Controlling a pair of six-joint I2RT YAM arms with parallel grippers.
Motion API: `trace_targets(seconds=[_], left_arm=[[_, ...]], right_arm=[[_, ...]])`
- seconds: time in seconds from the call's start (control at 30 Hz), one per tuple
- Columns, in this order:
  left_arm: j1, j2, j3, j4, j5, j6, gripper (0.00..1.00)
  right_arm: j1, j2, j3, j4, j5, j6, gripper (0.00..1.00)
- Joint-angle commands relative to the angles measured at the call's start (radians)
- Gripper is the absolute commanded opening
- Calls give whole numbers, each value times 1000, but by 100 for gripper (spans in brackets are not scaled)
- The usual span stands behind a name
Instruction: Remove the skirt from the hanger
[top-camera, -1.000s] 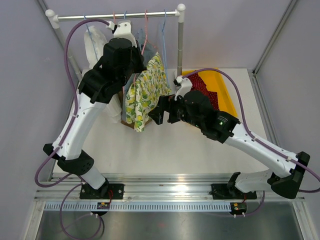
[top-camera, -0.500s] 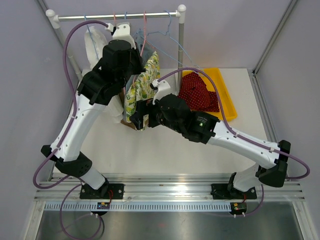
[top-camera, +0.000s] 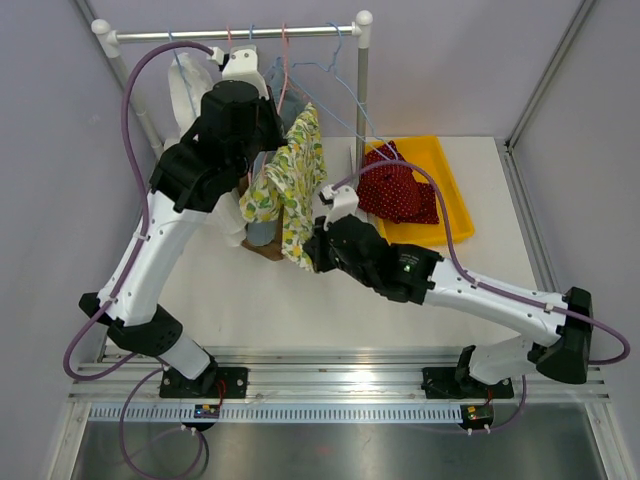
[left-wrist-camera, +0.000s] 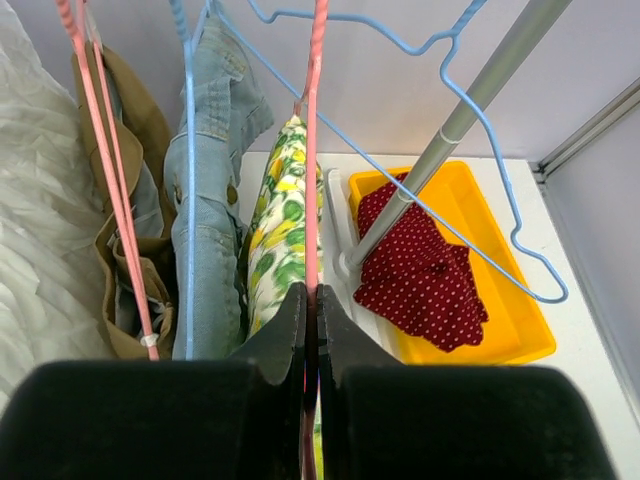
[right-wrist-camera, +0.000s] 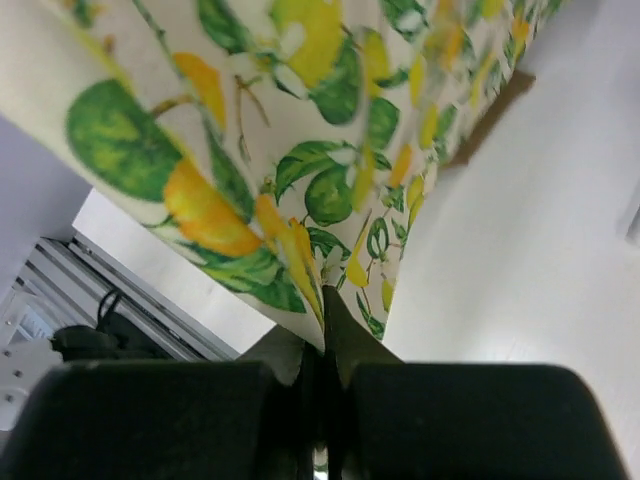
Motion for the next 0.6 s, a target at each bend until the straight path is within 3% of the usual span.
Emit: trace_targets(seconds=[0.0,0.2,0.3,0.47,0.57], left_arm=[[0,-28,114,21,-35,48,0],[46,36,249,-19,-27,81,0],[53,36,241,-13,-18,81,0],[52,-1,157,-6,-3,58,0],[41,-62,40,22,14,55,0]], right_arm=[[7,-138,-260,-1,38,99,0],[53,-334,-660,44,4,363,0],[86,-384,-718,41,16,440,0],[89,-372,-614,-28,93,367,0],[89,-313,-433,-150,222,255,0]])
